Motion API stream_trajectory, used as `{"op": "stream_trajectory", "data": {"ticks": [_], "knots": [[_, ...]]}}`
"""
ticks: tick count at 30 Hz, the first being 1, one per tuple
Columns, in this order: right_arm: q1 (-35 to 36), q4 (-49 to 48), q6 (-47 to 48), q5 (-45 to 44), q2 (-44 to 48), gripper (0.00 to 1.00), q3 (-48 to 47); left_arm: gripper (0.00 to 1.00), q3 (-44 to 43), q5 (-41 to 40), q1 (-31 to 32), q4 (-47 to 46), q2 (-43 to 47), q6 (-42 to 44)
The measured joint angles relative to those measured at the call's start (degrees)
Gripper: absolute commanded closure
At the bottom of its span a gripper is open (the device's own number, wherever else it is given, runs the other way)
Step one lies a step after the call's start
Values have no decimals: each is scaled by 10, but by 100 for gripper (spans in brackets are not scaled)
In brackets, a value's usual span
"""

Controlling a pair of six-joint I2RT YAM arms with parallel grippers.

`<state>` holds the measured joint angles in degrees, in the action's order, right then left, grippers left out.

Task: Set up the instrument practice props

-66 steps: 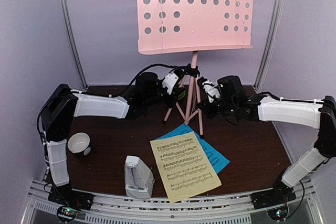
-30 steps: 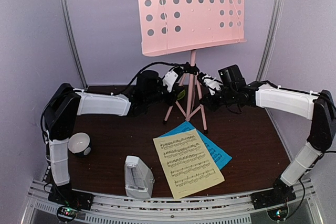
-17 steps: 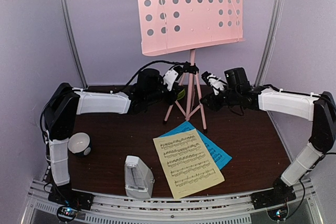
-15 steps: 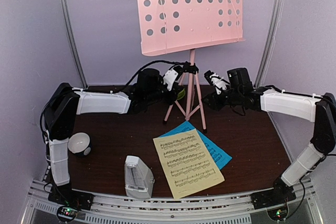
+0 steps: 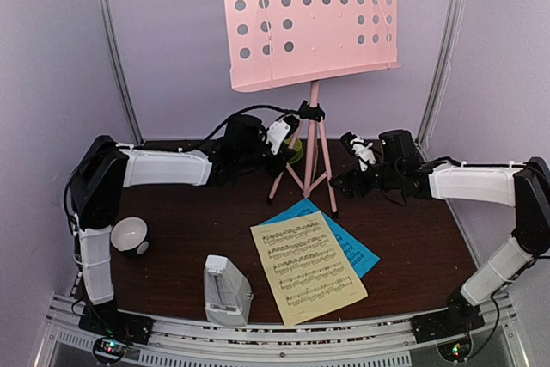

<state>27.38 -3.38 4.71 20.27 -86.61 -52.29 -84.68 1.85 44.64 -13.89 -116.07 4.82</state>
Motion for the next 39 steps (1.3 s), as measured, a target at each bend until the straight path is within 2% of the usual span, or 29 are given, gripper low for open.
{"op": "stream_trajectory", "data": {"ticks": [9, 16, 21, 30, 39], "knots": [[0, -38, -2, 30, -74, 32, -3, 63, 14, 2, -13, 66, 0, 21], [0, -48, 1, 38, -99, 43, -14, 51, 33, 50, -34, 84, 0, 33], [0, -64, 0, 43, -108, 47, -29, 50, 32, 91, -56, 108, -1, 43], [0, -71, 0, 46, -132, 53, -36, 50, 11, 129, -60, 115, -28, 49], [0, -77, -17, 55, -137, 61, -36, 57, -7, 150, -60, 113, -47, 44]]}}
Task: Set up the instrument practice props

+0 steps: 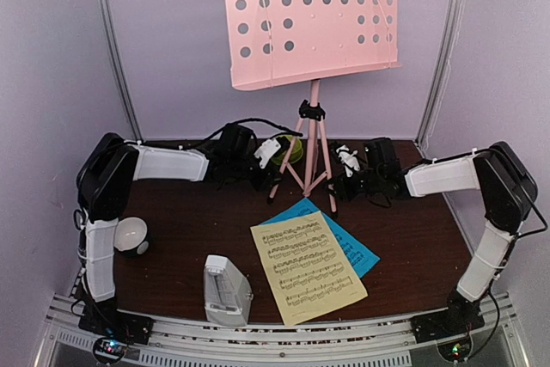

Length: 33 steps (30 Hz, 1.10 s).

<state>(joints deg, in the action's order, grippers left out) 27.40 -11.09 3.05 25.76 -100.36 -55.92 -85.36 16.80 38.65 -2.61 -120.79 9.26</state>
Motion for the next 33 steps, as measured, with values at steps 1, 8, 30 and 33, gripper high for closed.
{"op": "stream_trajectory", "data": {"ticks": [1, 8, 30, 33], "knots": [[0, -1, -2, 0, -1, 63, 0, 59, -2, 2, 0, -1, -1, -1], [0, -7, -20, 0, -4, 74, -1, 79, -4, 16, -2, -7, -5, -7], [10, -16, 41, -12, 30, 100, 34, 100, 43, 10, -3, -33, 21, -11], [12, -7, 48, -14, 40, 100, 41, 100, 52, 10, -3, -27, 30, -5]]}}
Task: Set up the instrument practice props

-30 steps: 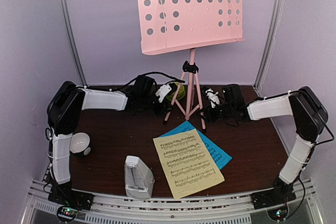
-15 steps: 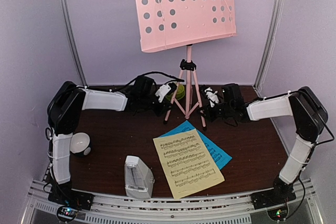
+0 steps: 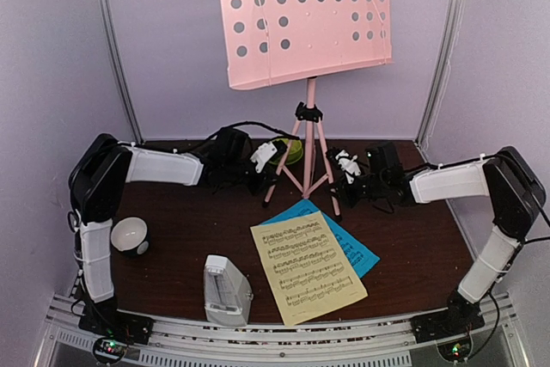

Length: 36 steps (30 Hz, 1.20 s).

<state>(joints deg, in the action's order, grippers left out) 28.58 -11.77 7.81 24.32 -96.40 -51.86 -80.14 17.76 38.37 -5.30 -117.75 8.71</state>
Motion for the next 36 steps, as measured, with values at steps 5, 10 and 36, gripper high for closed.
{"op": "stream_trajectory", "data": {"ticks": [5, 10, 36], "knots": [[1, 26, 12, -2, 18, 100, 8, 100, 23, -2, 0, 11, 21, 7], [2, 36, 14, -1, 34, 100, 23, 100, 44, -3, 0, 14, 38, 14], [14, 117, -33, -43, 87, 100, 32, 100, 96, -20, 7, -9, 84, 1]]}}
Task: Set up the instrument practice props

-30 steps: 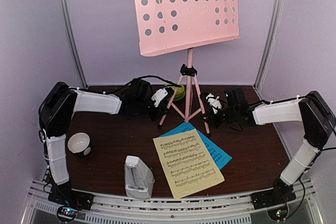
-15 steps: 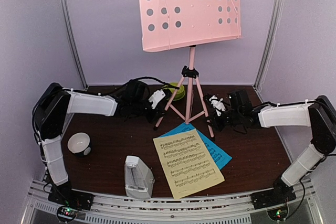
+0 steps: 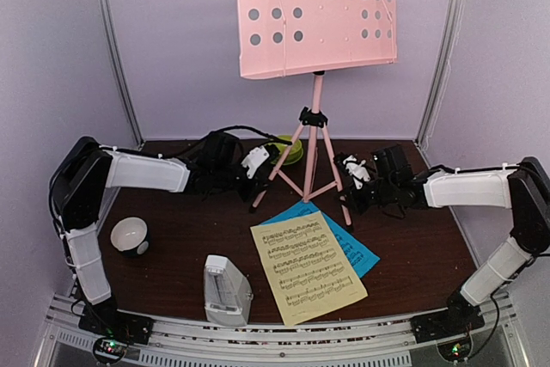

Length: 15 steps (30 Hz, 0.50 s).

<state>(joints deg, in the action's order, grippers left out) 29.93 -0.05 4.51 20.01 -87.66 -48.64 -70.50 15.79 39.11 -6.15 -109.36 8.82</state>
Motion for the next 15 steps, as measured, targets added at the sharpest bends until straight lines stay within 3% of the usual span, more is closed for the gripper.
{"op": "stream_trajectory", "data": {"ticks": [15], "knots": [[26, -39, -9, -65, -55, 100, -25, 100, 18, -49, 6, -9, -3, -19]]}}
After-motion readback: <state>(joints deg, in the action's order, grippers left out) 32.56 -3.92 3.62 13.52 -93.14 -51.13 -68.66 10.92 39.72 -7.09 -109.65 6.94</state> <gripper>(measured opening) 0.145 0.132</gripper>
